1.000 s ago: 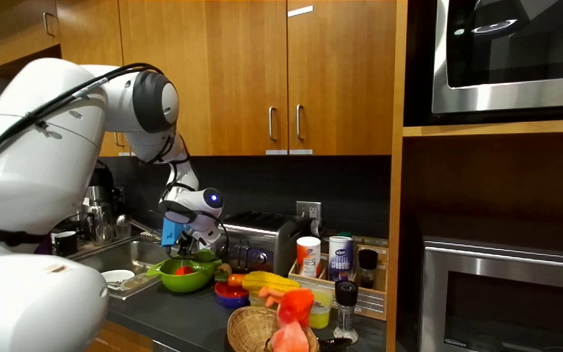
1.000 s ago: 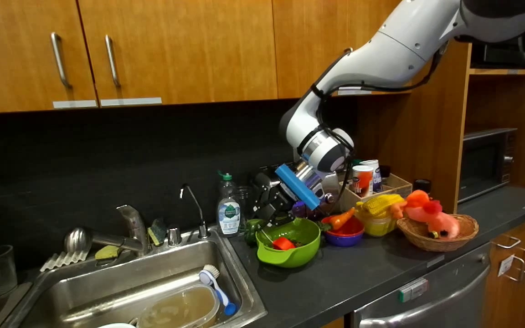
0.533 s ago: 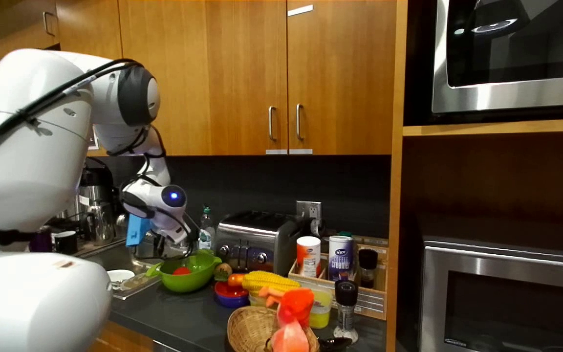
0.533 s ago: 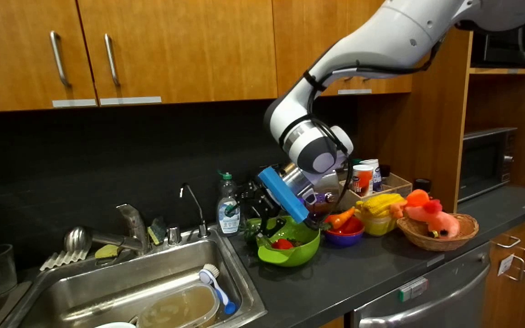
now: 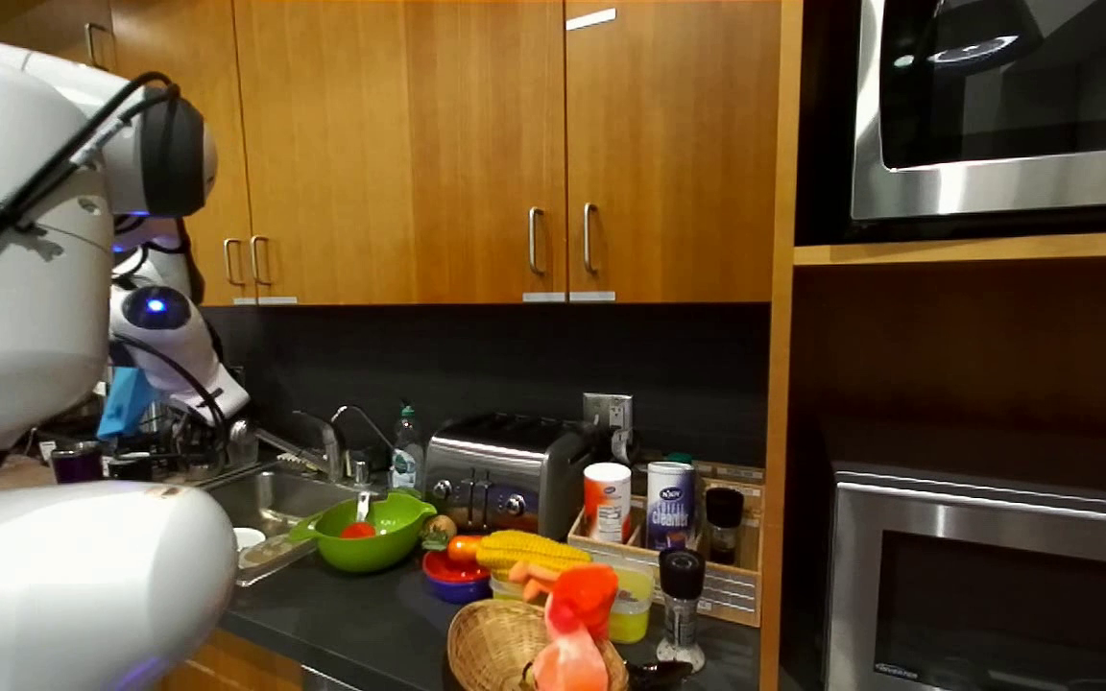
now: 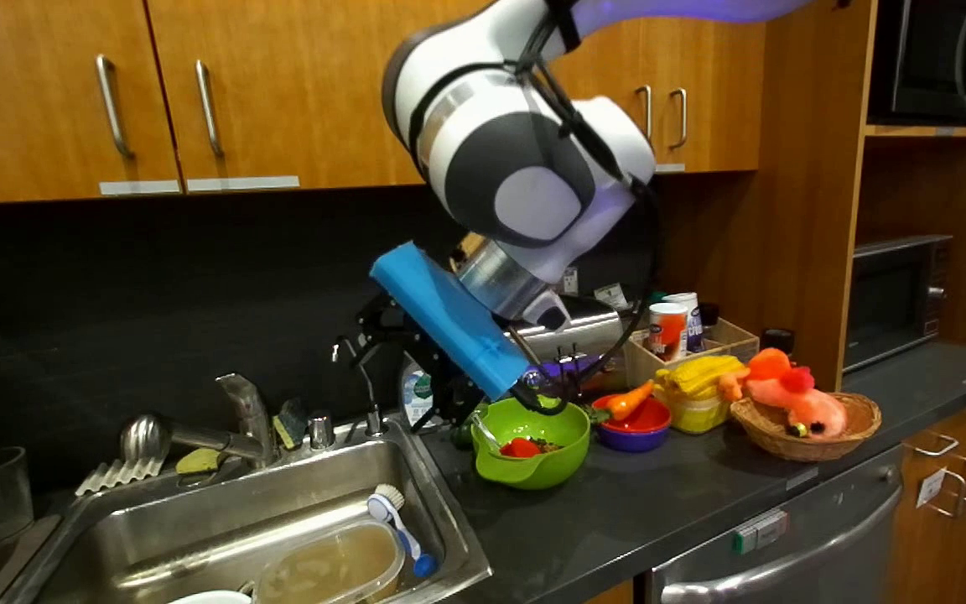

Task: Lift the orange measuring spoon from the green bowl, use it to get some content from the green bowl and then put it back

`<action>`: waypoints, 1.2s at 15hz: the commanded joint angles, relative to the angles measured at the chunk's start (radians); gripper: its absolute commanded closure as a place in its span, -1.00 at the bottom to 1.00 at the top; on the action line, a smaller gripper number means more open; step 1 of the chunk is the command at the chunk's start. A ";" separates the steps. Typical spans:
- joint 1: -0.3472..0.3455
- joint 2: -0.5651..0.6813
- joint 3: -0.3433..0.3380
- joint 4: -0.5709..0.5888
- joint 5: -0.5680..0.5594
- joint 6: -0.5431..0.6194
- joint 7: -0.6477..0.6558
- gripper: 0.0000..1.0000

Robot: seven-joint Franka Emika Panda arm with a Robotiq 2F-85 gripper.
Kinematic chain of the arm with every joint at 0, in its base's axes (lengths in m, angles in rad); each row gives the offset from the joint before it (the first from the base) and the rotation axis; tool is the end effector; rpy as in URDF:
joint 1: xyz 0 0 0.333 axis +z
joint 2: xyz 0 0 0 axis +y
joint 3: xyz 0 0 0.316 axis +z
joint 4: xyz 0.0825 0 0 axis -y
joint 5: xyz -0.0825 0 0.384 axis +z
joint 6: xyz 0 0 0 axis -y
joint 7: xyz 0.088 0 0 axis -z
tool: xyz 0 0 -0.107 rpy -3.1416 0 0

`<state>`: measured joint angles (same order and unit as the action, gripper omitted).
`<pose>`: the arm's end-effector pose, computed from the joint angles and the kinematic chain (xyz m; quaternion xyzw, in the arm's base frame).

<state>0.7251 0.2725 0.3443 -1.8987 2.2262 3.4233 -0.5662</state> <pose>0.3531 0.4354 0.3646 -0.8541 0.3391 -0.1373 0.3696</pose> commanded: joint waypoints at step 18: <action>1.018 -0.299 -1.405 -0.570 -0.052 0.045 0.602 -1.00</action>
<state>1.5923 0.1479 -0.9320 -2.4170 2.2230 3.4513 -0.0319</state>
